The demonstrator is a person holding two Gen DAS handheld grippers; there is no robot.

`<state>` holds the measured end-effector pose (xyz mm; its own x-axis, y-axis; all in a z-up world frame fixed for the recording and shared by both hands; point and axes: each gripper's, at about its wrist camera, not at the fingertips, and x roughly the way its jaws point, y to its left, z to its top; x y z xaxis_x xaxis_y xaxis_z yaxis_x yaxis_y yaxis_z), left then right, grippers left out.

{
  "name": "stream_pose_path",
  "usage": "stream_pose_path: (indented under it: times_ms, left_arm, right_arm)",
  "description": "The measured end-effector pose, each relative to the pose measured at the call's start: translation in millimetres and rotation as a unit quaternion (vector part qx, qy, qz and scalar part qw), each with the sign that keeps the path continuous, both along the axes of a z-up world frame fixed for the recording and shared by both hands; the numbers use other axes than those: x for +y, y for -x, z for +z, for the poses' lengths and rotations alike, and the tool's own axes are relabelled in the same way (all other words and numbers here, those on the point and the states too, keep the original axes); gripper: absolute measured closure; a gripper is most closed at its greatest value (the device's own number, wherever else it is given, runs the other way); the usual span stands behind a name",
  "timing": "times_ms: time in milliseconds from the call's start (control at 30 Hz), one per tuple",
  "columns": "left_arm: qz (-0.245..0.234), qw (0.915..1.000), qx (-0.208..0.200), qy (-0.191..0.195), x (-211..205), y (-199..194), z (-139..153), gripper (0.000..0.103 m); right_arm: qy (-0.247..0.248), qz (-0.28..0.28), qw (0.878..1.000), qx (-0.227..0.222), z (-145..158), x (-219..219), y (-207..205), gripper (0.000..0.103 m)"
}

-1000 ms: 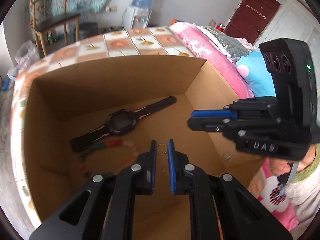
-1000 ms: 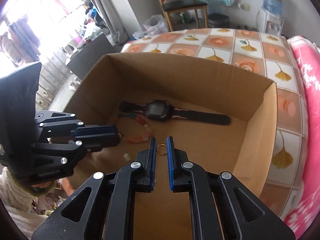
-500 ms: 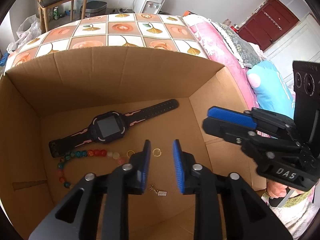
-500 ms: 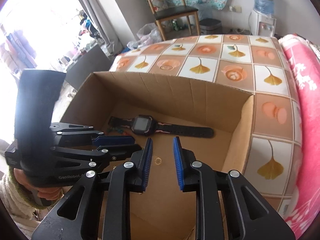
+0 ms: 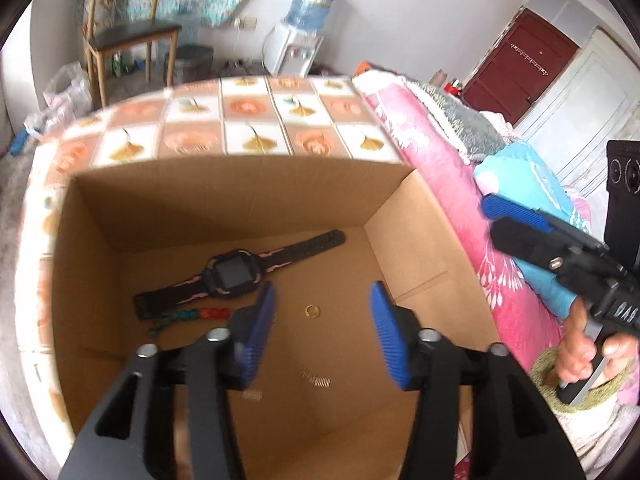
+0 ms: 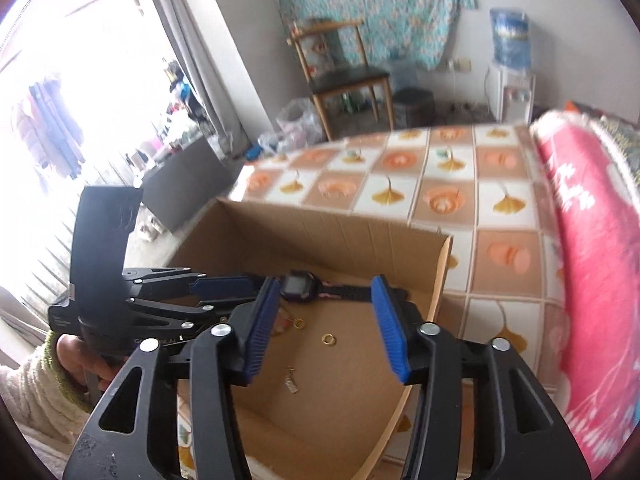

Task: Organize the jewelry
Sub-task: 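Withdraw both tools from the box back to the gold charms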

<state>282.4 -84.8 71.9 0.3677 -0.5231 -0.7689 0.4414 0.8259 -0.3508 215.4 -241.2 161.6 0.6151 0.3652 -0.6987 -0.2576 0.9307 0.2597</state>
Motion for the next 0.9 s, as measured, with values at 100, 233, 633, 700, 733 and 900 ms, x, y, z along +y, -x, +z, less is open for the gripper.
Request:
stream_pose_path:
  times_ms: [100,233,633,700,733,900]
  left_arm:
    - [0.005,0.9993,-0.037,0.003,20.9,30.6,22.6,0.033]
    - [0.012,0.997,-0.074,0.022,54.9,74.8,44.3,0.014]
    - [0.086,0.9951,-0.045,-0.017,115.2,171.4,-23.3,0.005]
    - [0.095,0.9934,-0.019,-0.062,107.9,167.5,-58.9,0.005]
    - [0.094,0.9918,-0.012,-0.085,102.5,164.9,-74.8,0.005]
    - [0.071,0.9871,-0.008,-0.143,80.6,159.9,-114.6,0.005]
  right_arm:
    - [0.0,0.002,0.999,-0.037,22.2,2.1,26.7,0.038]
    - [-0.001,0.009,0.996,-0.086,44.7,4.1,74.9,0.021]
    - [-0.053,0.014,0.998,0.043,-61.0,47.5,144.3,0.015]
    - [-0.057,0.005,0.995,0.081,-86.4,53.8,145.5,0.016]
    - [-0.051,-0.002,0.994,0.097,-100.0,57.3,146.6,0.021]
    - [-0.038,-0.024,0.989,0.14,-137.0,62.2,139.6,0.039]
